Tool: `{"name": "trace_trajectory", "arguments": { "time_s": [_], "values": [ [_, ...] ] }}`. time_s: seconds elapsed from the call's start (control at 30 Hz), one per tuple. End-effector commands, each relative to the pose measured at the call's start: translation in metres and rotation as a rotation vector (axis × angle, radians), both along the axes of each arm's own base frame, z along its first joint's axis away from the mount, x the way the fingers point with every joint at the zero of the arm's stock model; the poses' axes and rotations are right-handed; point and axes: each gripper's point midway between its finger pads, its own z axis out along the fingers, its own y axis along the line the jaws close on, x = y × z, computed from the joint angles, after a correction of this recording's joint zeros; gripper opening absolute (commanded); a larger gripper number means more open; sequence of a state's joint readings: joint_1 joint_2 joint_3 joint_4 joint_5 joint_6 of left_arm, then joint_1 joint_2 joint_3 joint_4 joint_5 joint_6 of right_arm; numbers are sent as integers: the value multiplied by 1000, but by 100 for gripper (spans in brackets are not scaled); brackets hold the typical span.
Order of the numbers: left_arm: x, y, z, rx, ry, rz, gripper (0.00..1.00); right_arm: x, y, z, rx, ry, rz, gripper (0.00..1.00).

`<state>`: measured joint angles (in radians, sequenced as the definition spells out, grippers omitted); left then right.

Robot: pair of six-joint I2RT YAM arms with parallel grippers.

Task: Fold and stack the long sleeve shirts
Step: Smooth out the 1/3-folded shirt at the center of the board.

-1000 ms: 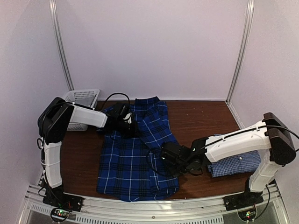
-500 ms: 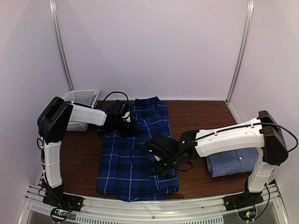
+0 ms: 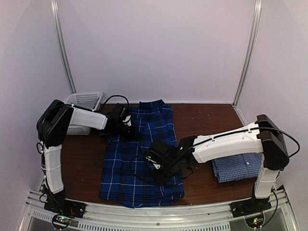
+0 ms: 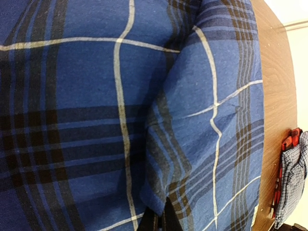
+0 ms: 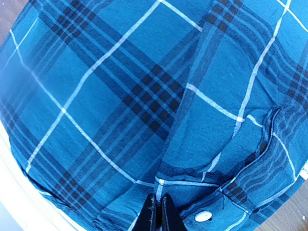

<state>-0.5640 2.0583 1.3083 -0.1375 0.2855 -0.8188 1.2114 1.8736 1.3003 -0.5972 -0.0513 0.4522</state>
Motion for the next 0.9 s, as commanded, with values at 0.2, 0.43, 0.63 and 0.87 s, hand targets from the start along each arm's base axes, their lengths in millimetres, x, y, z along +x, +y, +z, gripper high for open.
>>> {"name": "trace_trajectory", "arguments": {
  "time_s": [0.2, 0.43, 0.63, 0.87],
  "values": [
    [15, 12, 27, 7, -100, 22, 17, 11, 7, 46, 162, -5, -41, 42],
    [21, 32, 55, 85, -175, 66, 39, 69, -26, 98, 405, -52, -233, 58],
    [19, 34, 82, 86, -225, 49, 42, 113, -51, 114, 661, -15, -371, 53],
    [2, -3, 95, 6, -249, -78, 42, 179, -83, 104, 701, -57, -469, 52]
  ]
}}
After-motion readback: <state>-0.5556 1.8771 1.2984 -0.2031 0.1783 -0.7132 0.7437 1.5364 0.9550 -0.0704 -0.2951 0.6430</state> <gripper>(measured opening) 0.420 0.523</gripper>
